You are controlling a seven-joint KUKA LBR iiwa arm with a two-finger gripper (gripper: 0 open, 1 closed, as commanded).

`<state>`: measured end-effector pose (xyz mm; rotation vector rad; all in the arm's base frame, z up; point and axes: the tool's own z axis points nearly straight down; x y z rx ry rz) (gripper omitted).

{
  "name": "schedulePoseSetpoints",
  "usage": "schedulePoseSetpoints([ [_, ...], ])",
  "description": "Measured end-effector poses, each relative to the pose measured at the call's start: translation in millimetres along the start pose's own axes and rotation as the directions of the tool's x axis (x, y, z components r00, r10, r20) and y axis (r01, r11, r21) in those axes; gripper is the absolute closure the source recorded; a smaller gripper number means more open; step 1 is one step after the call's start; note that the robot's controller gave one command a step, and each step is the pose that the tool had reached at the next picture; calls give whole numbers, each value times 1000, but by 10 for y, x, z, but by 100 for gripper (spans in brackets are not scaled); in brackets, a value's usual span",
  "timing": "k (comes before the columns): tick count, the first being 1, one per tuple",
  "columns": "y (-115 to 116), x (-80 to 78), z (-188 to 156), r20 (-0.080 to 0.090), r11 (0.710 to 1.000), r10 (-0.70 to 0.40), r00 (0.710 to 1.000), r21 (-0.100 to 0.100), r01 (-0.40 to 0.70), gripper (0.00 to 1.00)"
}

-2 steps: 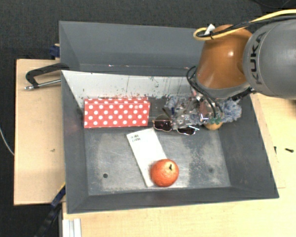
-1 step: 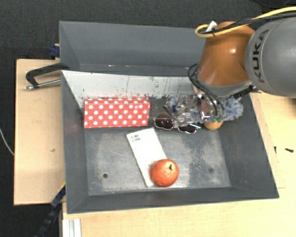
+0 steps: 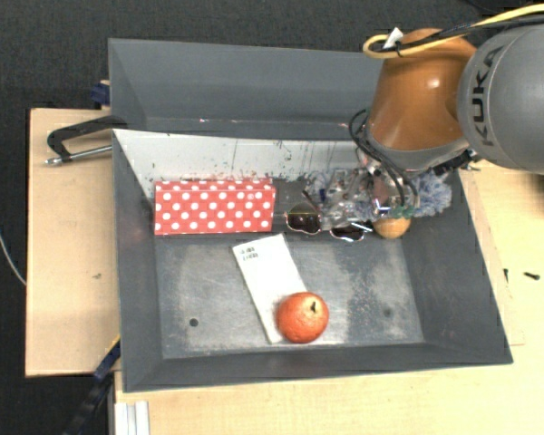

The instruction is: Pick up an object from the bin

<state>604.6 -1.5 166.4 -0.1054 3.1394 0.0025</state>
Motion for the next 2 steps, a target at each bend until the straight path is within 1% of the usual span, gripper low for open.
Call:
schedulePoseSetpoints([
  [1, -2, -15, -206, 4, 1000, 0, 1000, 0, 0, 100],
  [2, 7, -15, -184, 3, 1000, 1, 1000, 0, -1, 100],
])
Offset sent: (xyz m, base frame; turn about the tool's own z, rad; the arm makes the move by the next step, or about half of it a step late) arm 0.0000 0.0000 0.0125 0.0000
